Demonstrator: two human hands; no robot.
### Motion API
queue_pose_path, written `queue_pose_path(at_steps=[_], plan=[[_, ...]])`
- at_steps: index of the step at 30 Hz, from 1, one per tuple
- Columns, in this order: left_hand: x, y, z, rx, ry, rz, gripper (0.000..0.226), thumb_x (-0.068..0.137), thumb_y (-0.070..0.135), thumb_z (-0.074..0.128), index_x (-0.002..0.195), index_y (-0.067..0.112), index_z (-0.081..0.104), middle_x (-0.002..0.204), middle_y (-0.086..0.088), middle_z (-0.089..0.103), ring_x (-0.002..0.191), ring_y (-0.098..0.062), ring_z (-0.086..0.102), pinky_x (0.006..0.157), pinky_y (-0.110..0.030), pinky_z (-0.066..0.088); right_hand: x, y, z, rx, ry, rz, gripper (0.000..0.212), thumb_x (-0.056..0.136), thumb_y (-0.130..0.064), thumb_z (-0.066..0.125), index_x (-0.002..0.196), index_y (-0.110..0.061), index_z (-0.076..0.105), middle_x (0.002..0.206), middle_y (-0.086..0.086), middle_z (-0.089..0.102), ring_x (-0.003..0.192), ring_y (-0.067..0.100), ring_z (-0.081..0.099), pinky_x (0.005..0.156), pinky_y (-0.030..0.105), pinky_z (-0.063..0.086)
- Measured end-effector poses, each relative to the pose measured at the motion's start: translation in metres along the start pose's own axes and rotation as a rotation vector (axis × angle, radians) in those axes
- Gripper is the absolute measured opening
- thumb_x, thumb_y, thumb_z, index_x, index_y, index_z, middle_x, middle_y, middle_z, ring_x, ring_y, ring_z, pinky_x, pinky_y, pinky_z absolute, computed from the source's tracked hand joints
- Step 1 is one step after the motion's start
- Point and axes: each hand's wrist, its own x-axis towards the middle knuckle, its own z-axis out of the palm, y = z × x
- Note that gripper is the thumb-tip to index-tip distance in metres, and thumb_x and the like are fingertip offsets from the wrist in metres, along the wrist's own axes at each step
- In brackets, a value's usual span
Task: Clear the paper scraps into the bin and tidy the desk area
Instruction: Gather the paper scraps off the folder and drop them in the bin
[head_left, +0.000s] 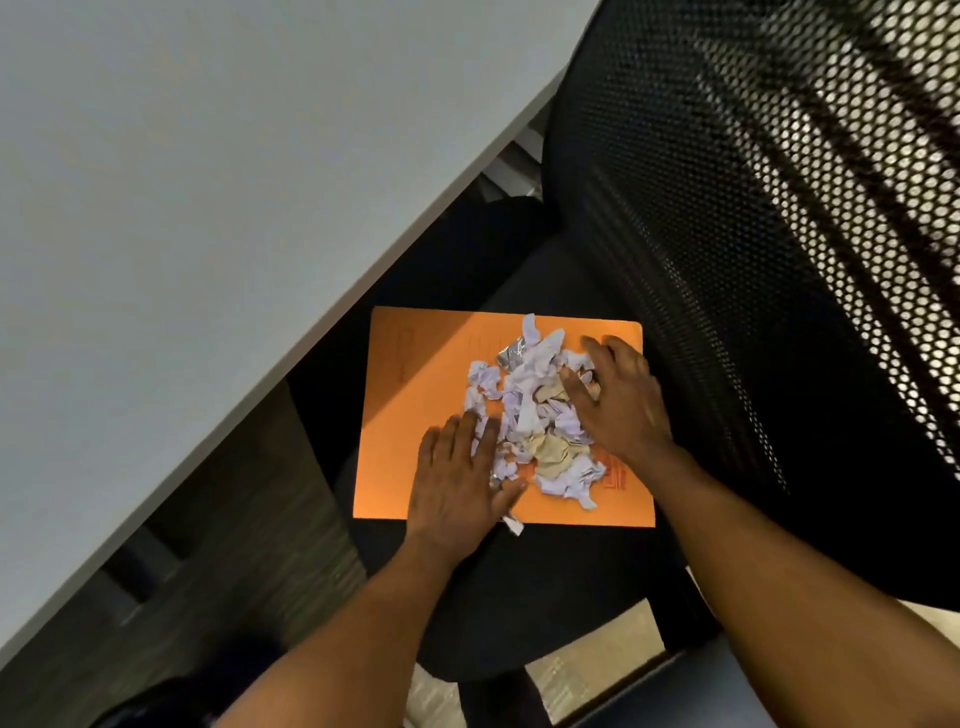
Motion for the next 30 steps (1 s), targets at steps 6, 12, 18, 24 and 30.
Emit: queue_pose_path(at_steps=[6,12,18,24,30], plan=[[0.014,-0.015,0.001,-0.06,0.122,0.081,0.076,0.089,0.068,0.046,0.148,0.023,0.03,0.153,-0.02,0.031,0.132,-0.038,0.038,0.099,-0.048,0.039,-0.012,-0.008,0.01,0.14,0.035,-0.077,0.051,0.094,-0.028,0.049,0.141,-0.01,0.042,0.142,0.015,0.041,0.129,0.03,0.036,0.103,0.051,0.036],[0.048,-0.024,-0.01,-0.032,0.023,0.195,0.101,0.076,0.084,0.042,0.154,0.024,0.016,0.163,-0.014,0.003,0.149,-0.035,0.002,0.111,-0.055,0.018,-0.031,-0.016,0.018,0.041,0.095,-0.062,0.059,0.093,-0.057,0.032,0.137,-0.02,0.046,0.138,0.006,0.047,0.125,0.026,0.04,0.097,0.047,0.036],[0.051,-0.032,-0.008,0.016,0.061,0.322,0.075,0.089,0.072,0.039,0.137,0.015,0.046,0.131,-0.013,0.054,0.115,-0.031,0.047,0.091,-0.044,0.041,-0.04,-0.004,0.025,-0.08,0.06,-0.09,0.053,0.094,-0.052,0.035,0.126,-0.015,0.056,0.126,0.013,0.054,0.108,0.032,0.05,0.082,0.045,0.045],[0.051,-0.029,-0.016,0.031,0.071,0.369,0.042,0.085,0.042,0.053,0.11,0.008,0.061,0.098,-0.018,0.061,0.073,-0.034,0.057,0.047,-0.034,0.044,-0.034,-0.006,0.022,-0.031,0.026,-0.101,0.038,0.097,-0.04,0.048,0.122,-0.013,0.058,0.109,0.015,0.055,0.089,0.032,0.06,0.062,0.04,0.052],[0.061,-0.028,-0.033,-0.097,-0.014,0.218,0.028,0.086,0.029,0.066,0.097,0.004,0.059,0.087,-0.018,0.064,0.069,-0.038,0.061,0.055,-0.034,0.029,-0.028,-0.004,0.012,0.106,0.152,-0.067,0.031,0.098,-0.03,0.052,0.103,-0.001,0.061,0.095,0.02,0.062,0.075,0.037,0.06,0.061,0.043,0.051]])
